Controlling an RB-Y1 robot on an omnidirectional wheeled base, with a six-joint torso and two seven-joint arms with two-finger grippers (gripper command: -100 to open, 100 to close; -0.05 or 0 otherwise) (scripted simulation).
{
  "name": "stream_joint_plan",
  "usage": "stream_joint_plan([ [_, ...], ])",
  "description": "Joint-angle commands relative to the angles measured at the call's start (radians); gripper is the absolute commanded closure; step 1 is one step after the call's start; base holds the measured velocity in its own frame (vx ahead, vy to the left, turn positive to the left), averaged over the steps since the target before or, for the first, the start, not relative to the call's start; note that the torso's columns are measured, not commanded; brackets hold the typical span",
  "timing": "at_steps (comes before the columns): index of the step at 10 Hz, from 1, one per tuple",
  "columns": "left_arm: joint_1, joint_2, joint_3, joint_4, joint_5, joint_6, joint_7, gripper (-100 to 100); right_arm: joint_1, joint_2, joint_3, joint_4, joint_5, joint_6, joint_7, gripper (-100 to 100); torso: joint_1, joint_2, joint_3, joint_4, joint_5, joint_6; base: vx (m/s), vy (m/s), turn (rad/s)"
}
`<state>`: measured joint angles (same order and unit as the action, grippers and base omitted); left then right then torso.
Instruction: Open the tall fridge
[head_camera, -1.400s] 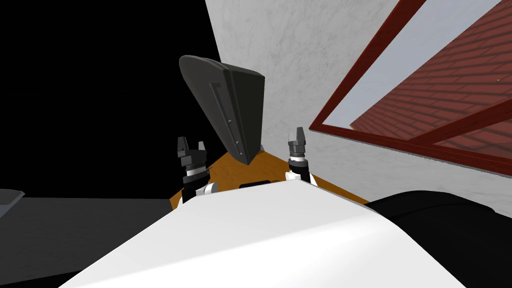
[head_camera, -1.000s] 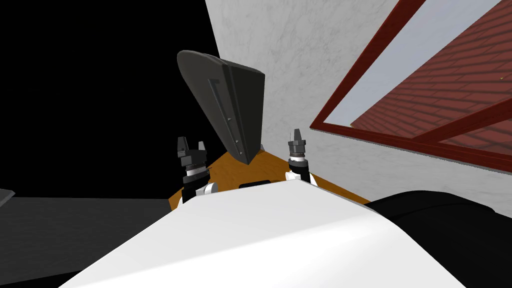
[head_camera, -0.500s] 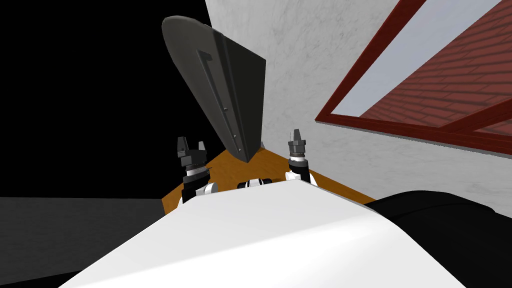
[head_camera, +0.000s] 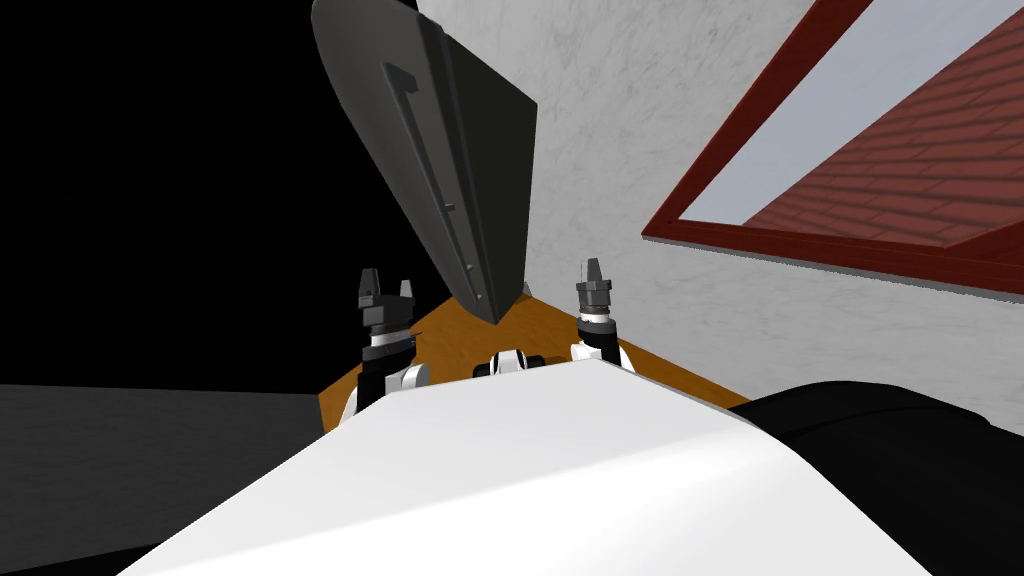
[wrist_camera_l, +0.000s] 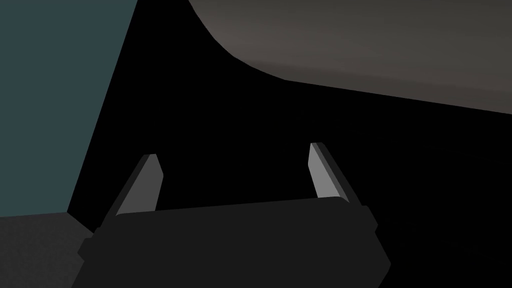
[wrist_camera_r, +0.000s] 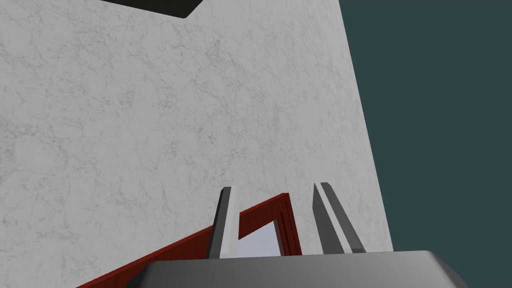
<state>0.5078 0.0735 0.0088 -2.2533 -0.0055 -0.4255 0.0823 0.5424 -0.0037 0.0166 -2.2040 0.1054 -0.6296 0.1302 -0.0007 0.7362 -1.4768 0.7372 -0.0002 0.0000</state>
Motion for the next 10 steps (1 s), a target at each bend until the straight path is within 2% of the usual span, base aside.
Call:
stream_joint_plan([
  [1, -0.045, 0.046, 0.017, -0.008, 0.025, 0.078, 0.032, -100, 0.000, 0.000, 0.000, 0.000, 0.000, 0.000, 0.000, 0, 0.000, 0.001, 0.000, 0.000, 0.000, 0.000, 0.080, -0.040, 0.099],
  [2, -0.045, 0.046, 0.017, -0.008, 0.025, 0.087, 0.032, -100, 0.000, 0.000, 0.000, 0.000, 0.000, 0.000, 0.000, 0, 0.000, 0.001, 0.000, 0.001, 0.000, 0.000, 0.061, -0.027, 0.037],
  [4, -0.088, 0.065, 0.033, -0.018, 0.050, 0.155, 0.062, -100, 0.000, 0.000, 0.000, 0.000, 0.000, 0.000, 0.000, 0, 0.001, 0.003, 0.001, 0.001, 0.000, 0.000, 0.066, -0.033, 0.090],
  [5, -0.088, 0.065, 0.033, -0.018, 0.050, 0.170, 0.062, -100, 0.000, 0.000, 0.000, 0.000, 0.000, 0.000, 0.000, 0, 0.001, 0.002, 0.001, 0.001, 0.000, 0.000, 0.055, -0.033, 0.051],
  [8, -0.138, 0.077, 0.052, -0.030, 0.078, 0.251, 0.096, -100, 0.000, 0.000, 0.000, 0.000, 0.000, 0.000, 0.000, 0, 0.001, 0.002, 0.001, 0.001, 0.000, 0.000, 0.057, -0.035, 0.070],
  [9, -0.138, 0.077, 0.052, -0.030, 0.078, 0.264, 0.096, -100, 0.000, 0.000, 0.000, 0.000, 0.000, 0.000, 0.000, 0, 0.001, 0.001, 0.000, 0.001, 0.000, 0.000, 0.053, -0.025, 0.047],
  [10, -0.164, 0.083, 0.062, -0.037, 0.094, 0.303, 0.115, -100, 0.000, 0.000, 0.000, 0.000, 0.000, 0.000, 0.000, 0, 0.001, 0.002, 0.001, 0.001, 0.000, 0.000, 0.063, -0.030, 0.094],
])
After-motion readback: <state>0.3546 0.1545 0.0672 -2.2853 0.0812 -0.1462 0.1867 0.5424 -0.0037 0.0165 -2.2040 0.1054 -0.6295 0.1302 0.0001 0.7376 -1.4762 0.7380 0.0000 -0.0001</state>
